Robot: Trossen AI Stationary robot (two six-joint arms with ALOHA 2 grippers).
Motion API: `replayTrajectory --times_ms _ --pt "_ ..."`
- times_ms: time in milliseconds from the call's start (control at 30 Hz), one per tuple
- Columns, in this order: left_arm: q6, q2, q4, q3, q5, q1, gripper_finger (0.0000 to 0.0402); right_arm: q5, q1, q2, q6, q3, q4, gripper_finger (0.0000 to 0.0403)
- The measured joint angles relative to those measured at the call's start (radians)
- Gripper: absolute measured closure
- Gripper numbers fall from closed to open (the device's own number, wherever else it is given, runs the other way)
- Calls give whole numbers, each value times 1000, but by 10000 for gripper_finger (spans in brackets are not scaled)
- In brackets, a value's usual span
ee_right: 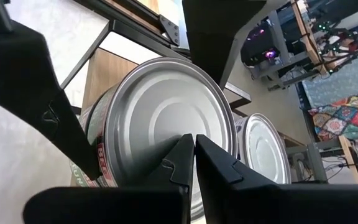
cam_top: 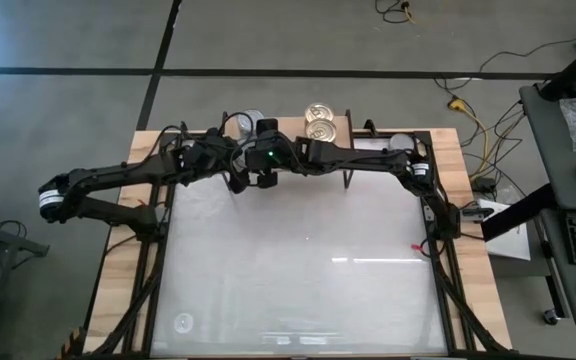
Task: Stack canned seafood by type on shelf
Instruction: Stack the green tuna can on top of the other green tuna can on the shelf
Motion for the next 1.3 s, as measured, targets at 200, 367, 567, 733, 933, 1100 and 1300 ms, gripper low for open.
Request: replayTrajectory --times_ms 200,367,567,733,933,1100,1300 --pt "25 -1 -1 0 8 0 2 2 0 0 0 0 -1 390" --pt "18 -1 -2 0 11 1 2 2 0 0 -1 0 -1 390" --pt "5 -1 -4 0 13 1 2 2 0 0 -2 0 2 390" --pt "-23 -1 -9 0 13 1 2 2 0 0 -2 0 6 390" --pt "-10 -1 -11 0 13 0 2 2 1 0 -2 0 6 390" --pt "-5 -1 -11 0 12 0 2 2 1 0 -2 0 6 390" --pt "14 -1 -14 0 12 0 1 2 1 0 -3 0 5 390"
